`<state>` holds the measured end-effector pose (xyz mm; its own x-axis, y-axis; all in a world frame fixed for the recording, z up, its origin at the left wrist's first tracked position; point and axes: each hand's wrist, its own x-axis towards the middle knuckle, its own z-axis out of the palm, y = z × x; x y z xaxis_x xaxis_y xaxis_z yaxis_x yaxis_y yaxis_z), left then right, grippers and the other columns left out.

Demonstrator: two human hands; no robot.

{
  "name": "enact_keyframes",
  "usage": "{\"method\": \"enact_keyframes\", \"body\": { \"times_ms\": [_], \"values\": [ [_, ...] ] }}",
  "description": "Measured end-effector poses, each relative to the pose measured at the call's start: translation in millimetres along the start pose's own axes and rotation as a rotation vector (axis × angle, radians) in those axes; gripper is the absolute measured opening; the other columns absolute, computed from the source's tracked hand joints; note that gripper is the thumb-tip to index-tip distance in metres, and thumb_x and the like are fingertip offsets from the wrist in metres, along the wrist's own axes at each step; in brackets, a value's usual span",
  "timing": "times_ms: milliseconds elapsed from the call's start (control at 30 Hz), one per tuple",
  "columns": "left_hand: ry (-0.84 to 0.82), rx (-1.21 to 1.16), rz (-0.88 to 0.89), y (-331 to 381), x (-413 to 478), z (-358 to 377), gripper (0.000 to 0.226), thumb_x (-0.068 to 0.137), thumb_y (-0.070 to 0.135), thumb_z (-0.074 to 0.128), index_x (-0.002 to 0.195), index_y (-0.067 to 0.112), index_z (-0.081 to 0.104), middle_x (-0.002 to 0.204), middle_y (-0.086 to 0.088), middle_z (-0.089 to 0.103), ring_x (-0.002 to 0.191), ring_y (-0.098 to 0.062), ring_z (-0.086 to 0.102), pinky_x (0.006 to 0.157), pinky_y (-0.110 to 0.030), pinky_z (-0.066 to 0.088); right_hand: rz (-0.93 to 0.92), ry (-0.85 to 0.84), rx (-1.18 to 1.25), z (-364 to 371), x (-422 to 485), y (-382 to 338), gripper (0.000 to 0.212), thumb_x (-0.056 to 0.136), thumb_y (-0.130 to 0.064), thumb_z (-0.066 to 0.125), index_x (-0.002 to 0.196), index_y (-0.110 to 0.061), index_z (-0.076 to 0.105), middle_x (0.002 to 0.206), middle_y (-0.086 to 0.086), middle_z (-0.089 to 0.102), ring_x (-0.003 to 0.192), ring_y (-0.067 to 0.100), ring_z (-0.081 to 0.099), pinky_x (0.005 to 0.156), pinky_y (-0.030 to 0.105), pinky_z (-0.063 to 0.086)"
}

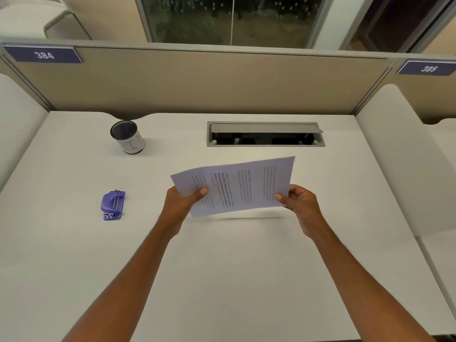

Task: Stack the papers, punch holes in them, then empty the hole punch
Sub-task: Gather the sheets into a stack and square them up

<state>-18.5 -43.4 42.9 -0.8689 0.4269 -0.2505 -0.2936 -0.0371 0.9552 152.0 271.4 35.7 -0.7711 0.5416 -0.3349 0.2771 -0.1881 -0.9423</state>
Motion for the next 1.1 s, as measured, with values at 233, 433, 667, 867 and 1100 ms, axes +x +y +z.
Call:
{"method": "enact_keyframes", "body": {
  "times_ms": [233, 433, 667, 867, 1100],
  "values": [
    [-0.033, -0.317, 0.031, 8, 1, 11, 0.042, 0.099, 0.01, 0.078, 0.136, 0.029, 0.073, 0.144, -0.011, 0.073, 0.133, -0.032, 0.07, 0.107, -0.055, 0.061, 0.005, -0.031, 0.291, 15, -8, -17, 0.031, 0.088, -0.014, 0.086, 0.118, -0.015, 0.08, 0.116, 0.008, 0.083, 0.106, 0.028, 0.081, 0.095, 0.038, 0.063],
    [-0.055, -0.531, 0.017, 3, -3, 44, 0.048, 0.107, -0.001, 0.064, 0.146, 0.026, 0.067, 0.157, -0.014, 0.065, 0.145, -0.036, 0.062, 0.114, -0.061, 0.054, -0.028, -0.124, 0.525, 65, -14, -38, 0.033, 0.091, -0.006, 0.081, 0.121, -0.018, 0.079, 0.129, 0.011, 0.079, 0.118, 0.029, 0.076, 0.101, 0.043, 0.063],
    [0.086, -0.417, -0.023, 1, -5, 45, 0.033, 0.098, 0.006, 0.077, 0.12, 0.03, 0.081, 0.125, 0.0, 0.082, 0.117, -0.021, 0.077, 0.095, -0.043, 0.067, -0.103, -0.11, 0.534, 79, -12, -51, 0.043, 0.097, 0.001, 0.078, 0.129, -0.027, 0.079, 0.141, 0.013, 0.076, 0.128, 0.031, 0.074, 0.107, 0.05, 0.062],
    [0.05, 0.003, 0.011, 23, 19, 3, 0.032, 0.085, 0.022, 0.094, 0.114, 0.017, 0.08, 0.103, -0.011, 0.08, 0.097, -0.021, 0.074, 0.096, -0.041, 0.06, -0.113, -0.067, 0.388, 57, -3, -54, 0.037, 0.09, -0.002, 0.086, 0.122, -0.02, 0.081, 0.132, 0.01, 0.081, 0.121, 0.031, 0.078, 0.1, 0.044, 0.066],
    [-0.219, 0.124, 0.051, 33, 12, 29, 0.024, 0.095, 0.03, 0.087, 0.119, 0.032, 0.085, 0.121, 0.002, 0.085, 0.109, -0.02, 0.083, 0.087, -0.027, 0.066, -0.096, -0.078, 0.237, 57, -2, -57, 0.032, 0.079, -0.017, 0.093, 0.108, -0.026, 0.087, 0.123, 0.006, 0.084, 0.11, 0.027, 0.081, 0.105, 0.051, 0.064]
  ]
}}
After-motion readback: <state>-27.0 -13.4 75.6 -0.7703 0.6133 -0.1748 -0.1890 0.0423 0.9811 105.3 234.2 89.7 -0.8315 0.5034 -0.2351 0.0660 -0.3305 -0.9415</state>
